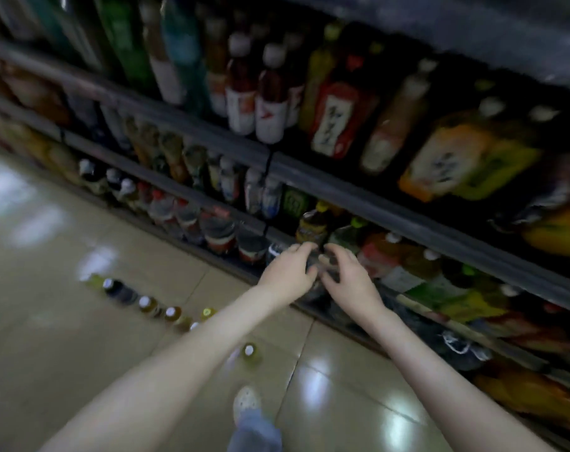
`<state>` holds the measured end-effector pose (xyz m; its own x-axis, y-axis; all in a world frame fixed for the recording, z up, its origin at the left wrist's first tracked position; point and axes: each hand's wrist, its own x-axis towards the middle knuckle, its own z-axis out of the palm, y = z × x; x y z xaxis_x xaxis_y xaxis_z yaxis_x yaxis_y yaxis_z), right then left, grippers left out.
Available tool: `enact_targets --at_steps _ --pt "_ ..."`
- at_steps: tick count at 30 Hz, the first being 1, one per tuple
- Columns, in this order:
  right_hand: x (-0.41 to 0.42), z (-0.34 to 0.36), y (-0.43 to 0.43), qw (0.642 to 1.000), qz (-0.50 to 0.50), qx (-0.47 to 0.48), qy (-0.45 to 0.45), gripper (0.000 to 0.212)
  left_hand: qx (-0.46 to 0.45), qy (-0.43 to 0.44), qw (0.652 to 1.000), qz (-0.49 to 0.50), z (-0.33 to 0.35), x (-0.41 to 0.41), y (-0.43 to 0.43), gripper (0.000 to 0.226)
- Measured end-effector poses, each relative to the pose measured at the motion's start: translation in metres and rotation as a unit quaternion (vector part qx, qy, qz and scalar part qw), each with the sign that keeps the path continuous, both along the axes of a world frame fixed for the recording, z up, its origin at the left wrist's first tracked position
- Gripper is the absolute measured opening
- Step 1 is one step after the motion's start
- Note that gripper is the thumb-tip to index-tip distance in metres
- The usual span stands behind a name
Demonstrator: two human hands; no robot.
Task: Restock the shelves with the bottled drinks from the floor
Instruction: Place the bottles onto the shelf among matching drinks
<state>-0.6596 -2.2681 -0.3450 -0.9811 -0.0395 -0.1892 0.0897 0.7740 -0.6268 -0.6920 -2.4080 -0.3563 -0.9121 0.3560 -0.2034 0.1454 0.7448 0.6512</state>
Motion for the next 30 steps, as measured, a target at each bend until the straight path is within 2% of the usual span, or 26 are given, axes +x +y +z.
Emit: enact_targets --at_steps 9,17,22,30 --pt "0.126 0.154 0.179 0.977 -0.094 0.024 0.188 0.048 0.032 0.175 0.972 -0.155 0.158 0.087 0.181 0.042" --pt "0.216 0.263 0.317 0.924 -0.186 0.068 0.328 0.045 0.116 0.309 0.926 -0.184 0.279 0.16 0.343 0.04" --pt "0.233 0.289 0.381 0.9 -0.236 0.076 0.359 0.049 0.121 0.366 0.903 -0.192 0.315 0.162 0.406 0.046" --pt "0.206 0.292 0.464 0.882 -0.263 0.094 0.379 0.063 0.095 0.422 0.888 -0.155 0.314 0.111 0.489 0.059"
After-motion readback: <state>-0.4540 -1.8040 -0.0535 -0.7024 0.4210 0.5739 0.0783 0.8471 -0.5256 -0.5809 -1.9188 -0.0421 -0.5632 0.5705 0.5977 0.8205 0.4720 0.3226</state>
